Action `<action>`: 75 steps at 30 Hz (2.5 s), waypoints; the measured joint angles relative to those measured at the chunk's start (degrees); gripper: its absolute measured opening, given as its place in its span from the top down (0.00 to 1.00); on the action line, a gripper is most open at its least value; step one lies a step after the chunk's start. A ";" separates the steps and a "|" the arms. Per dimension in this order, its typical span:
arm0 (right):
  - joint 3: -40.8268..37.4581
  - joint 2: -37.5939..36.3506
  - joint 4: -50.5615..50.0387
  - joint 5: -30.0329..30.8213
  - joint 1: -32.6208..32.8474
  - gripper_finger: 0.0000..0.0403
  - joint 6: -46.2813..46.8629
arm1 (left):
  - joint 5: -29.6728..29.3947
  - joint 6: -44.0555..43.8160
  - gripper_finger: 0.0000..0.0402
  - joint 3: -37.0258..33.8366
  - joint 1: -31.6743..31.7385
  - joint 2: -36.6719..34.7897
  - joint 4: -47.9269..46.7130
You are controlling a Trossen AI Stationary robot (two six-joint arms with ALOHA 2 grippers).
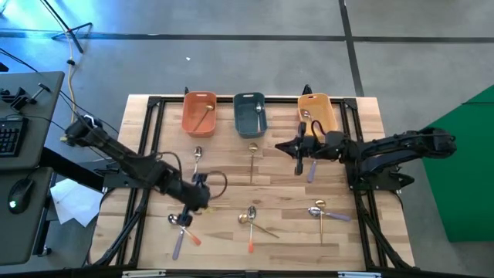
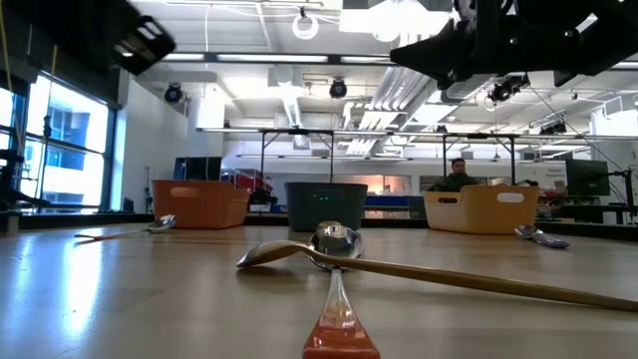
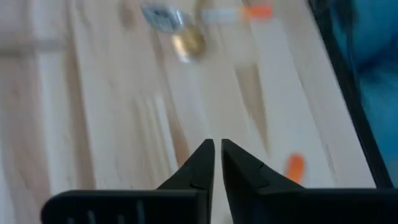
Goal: Sort silverware by color (type)
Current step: Put the orange spoon into the blue bin
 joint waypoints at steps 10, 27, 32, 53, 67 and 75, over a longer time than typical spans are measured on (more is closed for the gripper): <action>0.00 0.00 1.07 1.65 0.92 1.00 -3.78 | 0.15 -10.27 0.76 4.12 -11.84 10.69 -6.29; 0.02 -0.04 5.64 1.58 0.79 1.00 -11.36 | 8.84 -10.16 0.62 5.94 -13.09 24.80 -4.38; 0.02 -0.04 5.41 1.58 0.79 1.00 -11.06 | 8.84 -8.40 0.67 5.94 -13.15 26.30 -5.69; 0.02 -0.04 5.41 1.56 0.31 1.00 -8.71 | 5.58 -1.84 0.97 12.13 -12.39 27.82 -17.63; 0.02 -0.04 5.11 1.56 0.44 1.00 -7.27 | -7.64 22.47 0.99 19.54 1.53 26.20 -25.80; 0.02 -0.04 5.05 1.56 0.44 1.00 -7.38 | -11.89 36.99 1.00 24.40 20.00 25.27 -19.63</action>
